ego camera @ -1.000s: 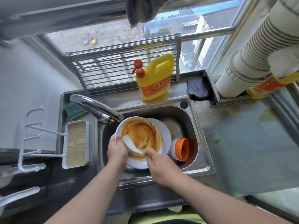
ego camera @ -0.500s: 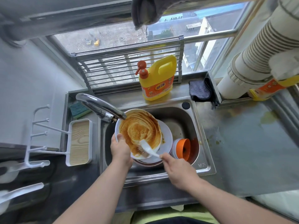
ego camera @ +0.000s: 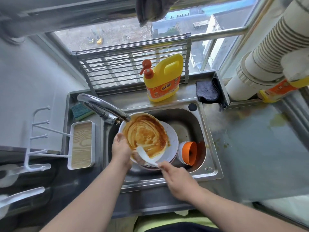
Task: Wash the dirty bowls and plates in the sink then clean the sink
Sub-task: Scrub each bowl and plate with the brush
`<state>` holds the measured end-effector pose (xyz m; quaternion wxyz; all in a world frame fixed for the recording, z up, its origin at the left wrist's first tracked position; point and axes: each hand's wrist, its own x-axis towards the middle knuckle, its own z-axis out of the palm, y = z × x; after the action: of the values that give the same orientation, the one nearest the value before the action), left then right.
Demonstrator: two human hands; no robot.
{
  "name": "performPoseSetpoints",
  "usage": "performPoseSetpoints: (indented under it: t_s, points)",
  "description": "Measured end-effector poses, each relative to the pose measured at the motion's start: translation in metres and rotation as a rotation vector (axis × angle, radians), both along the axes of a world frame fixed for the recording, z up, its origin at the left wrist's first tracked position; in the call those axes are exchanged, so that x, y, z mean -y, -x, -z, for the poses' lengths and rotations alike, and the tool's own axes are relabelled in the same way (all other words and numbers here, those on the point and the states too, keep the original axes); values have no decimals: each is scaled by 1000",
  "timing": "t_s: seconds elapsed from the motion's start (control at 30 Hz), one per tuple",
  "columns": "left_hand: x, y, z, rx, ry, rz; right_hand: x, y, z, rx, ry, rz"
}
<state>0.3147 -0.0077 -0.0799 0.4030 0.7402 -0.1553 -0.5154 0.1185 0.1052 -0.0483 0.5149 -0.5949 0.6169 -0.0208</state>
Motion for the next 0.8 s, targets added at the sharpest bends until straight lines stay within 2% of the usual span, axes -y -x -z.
performPoseSetpoints:
  t_s: [0.07, 0.17, 0.27, 0.37, 0.47, 0.57, 0.67, 0.73, 0.8]
  points:
    - [5, -12, 3, 10, 2, 78, 8, 38, 9, -148, -62, -14]
    - [0, -11, 2, -13, -45, 234, 56, 63, 13, -288, 14, 47]
    - [-6, 12, -4, -93, -100, 243, 96, 25, -2, -170, 99, 78]
    - [0, 21, -10, -178, -118, 51, 69, -26, -15, 11, 74, 16]
    - [6, 8, -4, -225, -164, -87, 24, -24, -18, 32, 54, -37]
    - [-3, 7, 5, -342, -261, -89, 21, -9, -21, 16, 25, -66]
    - [-11, 28, 3, -412, -162, -13, 48, -26, -24, 42, 50, 97]
    - [-17, 44, 2, -325, -22, 40, 77, -40, -16, 47, 29, 256]
    - [-21, 51, 0, -237, -1, 52, 96, -45, -10, 47, -1, 349]
